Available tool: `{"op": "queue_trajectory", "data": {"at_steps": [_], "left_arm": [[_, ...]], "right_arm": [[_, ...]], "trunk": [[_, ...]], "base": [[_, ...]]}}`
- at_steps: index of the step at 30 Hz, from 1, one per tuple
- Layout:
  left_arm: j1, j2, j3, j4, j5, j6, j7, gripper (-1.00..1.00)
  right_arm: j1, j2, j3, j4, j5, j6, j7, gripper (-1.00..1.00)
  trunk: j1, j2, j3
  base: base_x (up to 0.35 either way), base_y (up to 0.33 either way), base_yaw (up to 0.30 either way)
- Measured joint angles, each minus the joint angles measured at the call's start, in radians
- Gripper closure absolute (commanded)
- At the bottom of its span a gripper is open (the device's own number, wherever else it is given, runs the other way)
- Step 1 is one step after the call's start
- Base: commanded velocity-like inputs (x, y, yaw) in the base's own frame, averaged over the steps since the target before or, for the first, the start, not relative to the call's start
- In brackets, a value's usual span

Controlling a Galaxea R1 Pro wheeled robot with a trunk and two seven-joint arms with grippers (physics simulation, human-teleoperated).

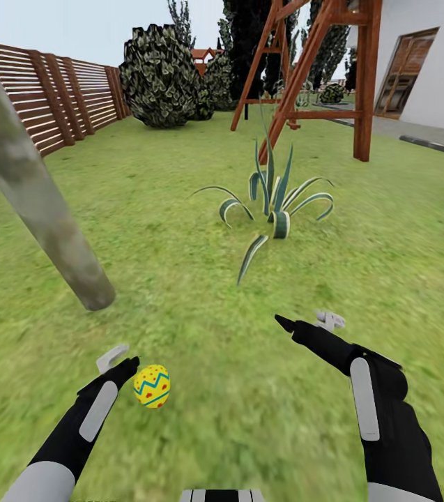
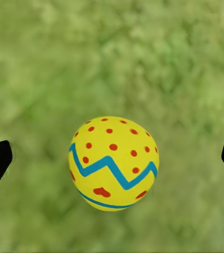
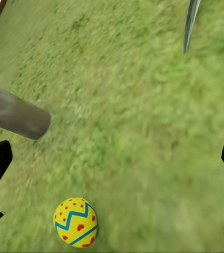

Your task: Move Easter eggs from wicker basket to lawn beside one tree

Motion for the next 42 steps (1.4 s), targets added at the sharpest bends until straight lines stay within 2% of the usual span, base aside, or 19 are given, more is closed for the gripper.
{"op": "queue_trajectory", "data": {"at_steps": [27, 42], "left_arm": [[-0.001, 0.0, -0.001, 0.001, -0.002, 0.003, 0.001, -1.0], [-0.001, 0.0, 0.0, 0.001, 0.0, 0.007, 0.0, -1.0]], "right_arm": [[0.0, 0.0, 0.0, 0.0, 0.0, 0.0, 0.0, -1.0], [0.0, 0.0, 0.0, 0.0, 0.0, 0.0, 0.0, -1.0]], "trunk": [[-0.012, 0.006, 0.104], [-0.019, 0.01, 0.163]], "base": [[0.0, 0.0, 0.284], [0.0, 0.0, 0.039]]}}
